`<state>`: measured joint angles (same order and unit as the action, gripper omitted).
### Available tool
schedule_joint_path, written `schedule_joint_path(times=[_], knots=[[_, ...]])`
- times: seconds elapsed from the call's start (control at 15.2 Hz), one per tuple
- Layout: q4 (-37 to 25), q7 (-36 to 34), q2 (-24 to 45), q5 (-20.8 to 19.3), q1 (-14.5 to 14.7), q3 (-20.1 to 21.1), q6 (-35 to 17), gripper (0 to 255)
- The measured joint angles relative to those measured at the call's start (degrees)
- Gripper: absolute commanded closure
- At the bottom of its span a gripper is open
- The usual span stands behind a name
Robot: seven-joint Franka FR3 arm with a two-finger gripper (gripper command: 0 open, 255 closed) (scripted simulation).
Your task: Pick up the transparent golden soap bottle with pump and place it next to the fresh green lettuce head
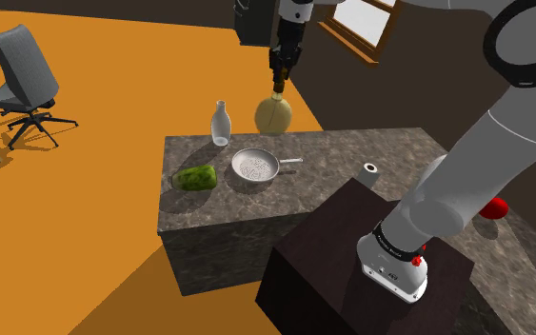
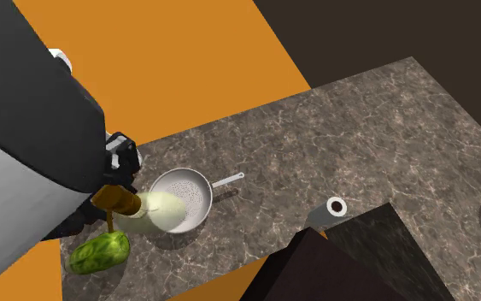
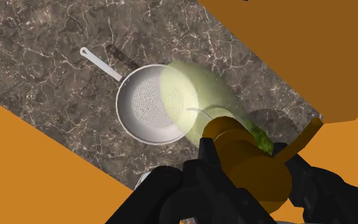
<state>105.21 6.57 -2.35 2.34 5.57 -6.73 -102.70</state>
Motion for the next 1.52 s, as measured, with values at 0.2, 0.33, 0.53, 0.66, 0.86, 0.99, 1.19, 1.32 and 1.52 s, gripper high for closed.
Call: schedule_joint_path(times=[0.2,0.33,0.53,0.66,0.86,0.99,1.19,1.32,1.52], knots=[[-0.4,-4.1,0.4,0.2,2.0,2.2,-0.2,255],[-0.7,-6.8,0.7,0.2,3.3,3.5,-0.2,255],[-0.4,-10.6,0.5,0.2,5.2,5.5,-0.6,255],[-1.5,-13.3,1.4,0.3,6.5,6.9,-0.5,255],[-1.4,-15.8,2.0,0.3,7.7,8.2,-1.3,255],[-0.2,-16.1,2.2,0.3,7.8,8.4,-2.7,255],[2.1,-16.1,2.2,0.3,7.9,8.4,-5.0,255],[3.4,-16.1,2.4,0.3,7.9,8.4,-6.4,255],[5.3,-16.0,2.9,0.3,7.9,8.4,-8.9,255]])
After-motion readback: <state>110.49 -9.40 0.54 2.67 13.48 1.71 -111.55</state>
